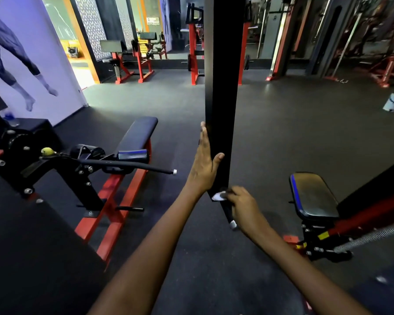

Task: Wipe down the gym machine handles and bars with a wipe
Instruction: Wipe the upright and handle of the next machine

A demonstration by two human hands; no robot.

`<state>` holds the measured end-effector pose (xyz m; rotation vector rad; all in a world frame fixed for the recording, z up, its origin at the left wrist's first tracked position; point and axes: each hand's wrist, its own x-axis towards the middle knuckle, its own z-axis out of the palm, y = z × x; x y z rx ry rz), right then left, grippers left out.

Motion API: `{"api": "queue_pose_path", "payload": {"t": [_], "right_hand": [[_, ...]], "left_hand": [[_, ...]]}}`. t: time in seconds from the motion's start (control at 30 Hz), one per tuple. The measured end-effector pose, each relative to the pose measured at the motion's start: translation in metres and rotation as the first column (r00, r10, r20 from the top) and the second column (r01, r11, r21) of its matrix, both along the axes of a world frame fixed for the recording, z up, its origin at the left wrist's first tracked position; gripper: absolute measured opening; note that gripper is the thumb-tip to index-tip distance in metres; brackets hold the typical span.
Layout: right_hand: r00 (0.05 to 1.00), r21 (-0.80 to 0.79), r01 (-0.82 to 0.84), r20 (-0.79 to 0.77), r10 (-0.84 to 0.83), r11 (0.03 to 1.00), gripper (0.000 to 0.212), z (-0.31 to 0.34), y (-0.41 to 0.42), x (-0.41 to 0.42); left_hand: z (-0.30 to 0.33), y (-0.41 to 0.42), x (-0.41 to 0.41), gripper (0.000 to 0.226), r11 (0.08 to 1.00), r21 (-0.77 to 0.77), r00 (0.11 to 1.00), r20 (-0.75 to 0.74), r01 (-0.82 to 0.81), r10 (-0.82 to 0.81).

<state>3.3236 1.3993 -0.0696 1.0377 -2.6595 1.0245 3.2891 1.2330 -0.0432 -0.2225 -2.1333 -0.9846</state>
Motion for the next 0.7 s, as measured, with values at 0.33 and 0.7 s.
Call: {"api": "queue_pose_path", "payload": {"t": [0.33, 0.7], "right_hand": [[0.997, -0.007, -0.023, -0.069, 0.023, 1.000, 0.031, 0.002, -0.021, -0.014], [0.996, 0.030, 0.084, -0.007, -0.084, 0.996, 0.022, 0.013, -0.021, -0.018]], "left_hand": [[-0.008, -0.013, -0.011, 0.064, 0.973, -0.209, 0.977, -0.204, -0.101, 0.058], [-0.008, -0.013, -0.014, 0.063, 0.977, -0.199, 0.970, -0.239, -0.081, 0.032]]}}
